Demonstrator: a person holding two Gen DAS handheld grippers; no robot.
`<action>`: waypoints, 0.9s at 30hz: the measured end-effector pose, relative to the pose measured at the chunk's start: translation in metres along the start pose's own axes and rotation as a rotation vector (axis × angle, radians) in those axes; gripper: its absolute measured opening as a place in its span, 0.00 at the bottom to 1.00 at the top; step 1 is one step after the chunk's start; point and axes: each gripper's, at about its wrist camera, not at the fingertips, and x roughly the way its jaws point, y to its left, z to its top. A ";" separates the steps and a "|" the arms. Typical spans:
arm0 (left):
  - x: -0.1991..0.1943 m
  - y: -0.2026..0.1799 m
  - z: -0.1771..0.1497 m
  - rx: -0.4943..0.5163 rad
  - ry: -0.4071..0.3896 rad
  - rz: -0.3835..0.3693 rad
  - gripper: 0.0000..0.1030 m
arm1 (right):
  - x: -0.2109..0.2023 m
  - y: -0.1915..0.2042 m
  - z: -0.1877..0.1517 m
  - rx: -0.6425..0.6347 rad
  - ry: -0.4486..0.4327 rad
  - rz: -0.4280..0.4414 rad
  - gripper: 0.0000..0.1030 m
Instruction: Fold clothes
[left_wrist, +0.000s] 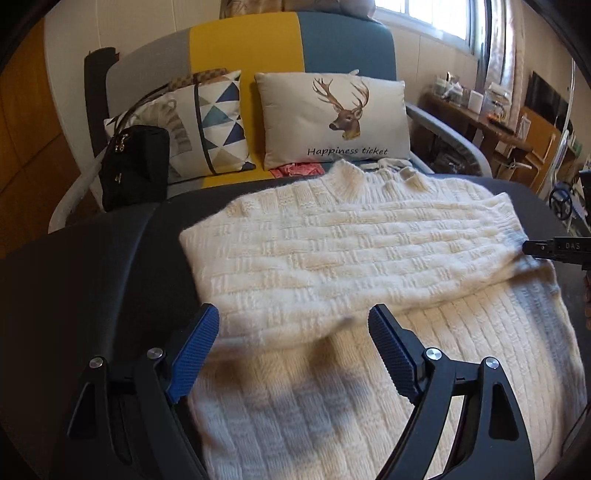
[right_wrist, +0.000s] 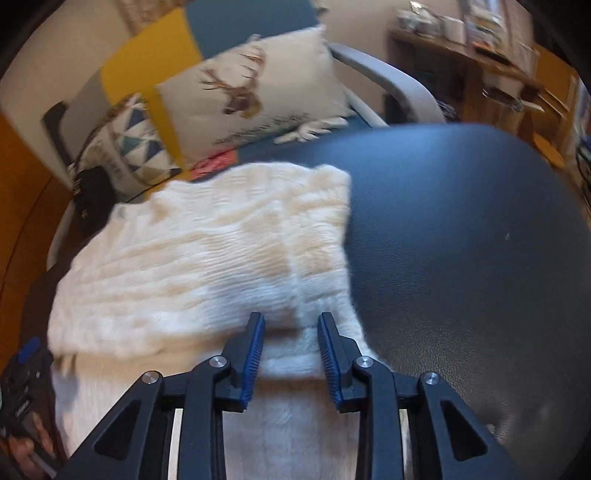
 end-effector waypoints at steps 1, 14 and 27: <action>0.004 -0.001 0.001 0.007 0.011 0.005 0.84 | -0.003 0.002 0.000 -0.021 -0.009 0.004 0.32; 0.000 -0.006 -0.025 0.004 0.061 -0.038 0.84 | -0.013 -0.012 0.004 -0.029 -0.007 0.168 0.28; -0.025 0.019 -0.046 -0.137 0.043 -0.128 0.84 | -0.100 0.083 0.051 -0.323 -0.187 0.150 0.05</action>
